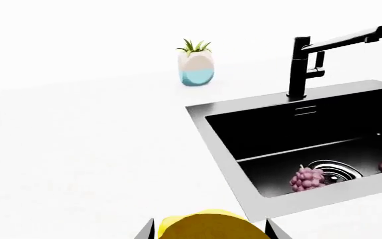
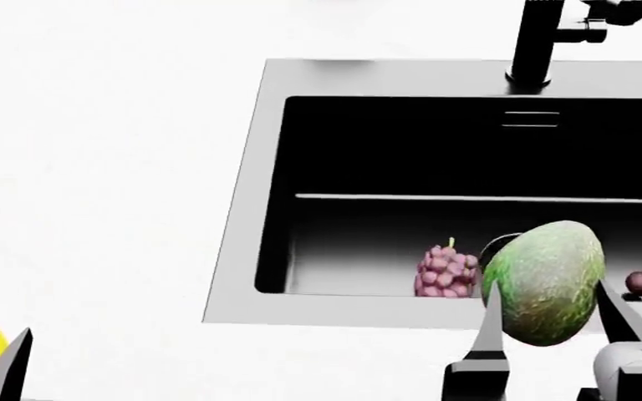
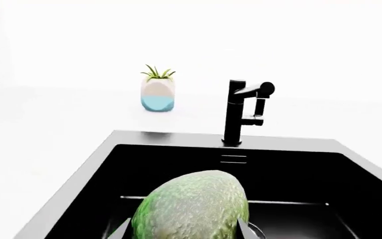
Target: There is a mixed pile of frozen fruits and vegetables on the counter. Locate all the frozen vegetables and place the items in a bowl on the counter. Take all the frozen fruits and defrost them in a running sink.
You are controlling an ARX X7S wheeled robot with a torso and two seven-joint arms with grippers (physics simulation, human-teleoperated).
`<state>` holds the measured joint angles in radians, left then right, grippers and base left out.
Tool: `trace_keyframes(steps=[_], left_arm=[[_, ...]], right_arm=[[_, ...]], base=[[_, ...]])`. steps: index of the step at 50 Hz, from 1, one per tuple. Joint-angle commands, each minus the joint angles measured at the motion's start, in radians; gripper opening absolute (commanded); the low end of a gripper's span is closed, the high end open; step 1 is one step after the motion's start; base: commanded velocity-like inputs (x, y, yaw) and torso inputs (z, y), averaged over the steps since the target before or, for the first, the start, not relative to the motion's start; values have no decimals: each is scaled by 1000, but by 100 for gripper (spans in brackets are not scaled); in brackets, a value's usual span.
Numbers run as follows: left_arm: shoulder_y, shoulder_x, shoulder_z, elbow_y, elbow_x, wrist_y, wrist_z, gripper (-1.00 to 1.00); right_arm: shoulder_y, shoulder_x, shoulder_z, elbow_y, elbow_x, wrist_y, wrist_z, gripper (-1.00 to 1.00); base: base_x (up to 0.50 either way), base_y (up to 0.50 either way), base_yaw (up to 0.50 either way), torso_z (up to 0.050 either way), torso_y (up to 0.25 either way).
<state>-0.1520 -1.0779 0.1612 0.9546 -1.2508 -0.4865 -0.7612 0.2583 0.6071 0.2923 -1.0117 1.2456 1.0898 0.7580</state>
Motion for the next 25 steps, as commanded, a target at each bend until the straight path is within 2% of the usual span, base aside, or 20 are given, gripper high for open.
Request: trace_keyframes(steps=[1,6,10,16,25], left_arm=[[-80,50,51,-33,-25,-8,-202,-100],[-85,55,56,-35,-22,-10,-201,-100],[-144,92,92,-55,-21,-46,-210,-100],[-7,18,16,-10,-11,34,-189,-100],[-186,122,121,-73,-16,-74,-216,-100]], right_arm=[[-7,19,10,-7,-11,-19,-8,-100],[-14,26,2,-4,-34,-34,-30,-100],[-19,34,12,-8,-26,-48,-29,-100],[-16,53,28,-9,-3,-62,-10,-100],[-18,68,28,-10,10,-78,7,-100]], base=[[-195,-500,0,0,0],[-63,-500,0,0,0],[26,-500,0,0,0],[73,-500,0,0,0],[79,-500,0,0,0]])
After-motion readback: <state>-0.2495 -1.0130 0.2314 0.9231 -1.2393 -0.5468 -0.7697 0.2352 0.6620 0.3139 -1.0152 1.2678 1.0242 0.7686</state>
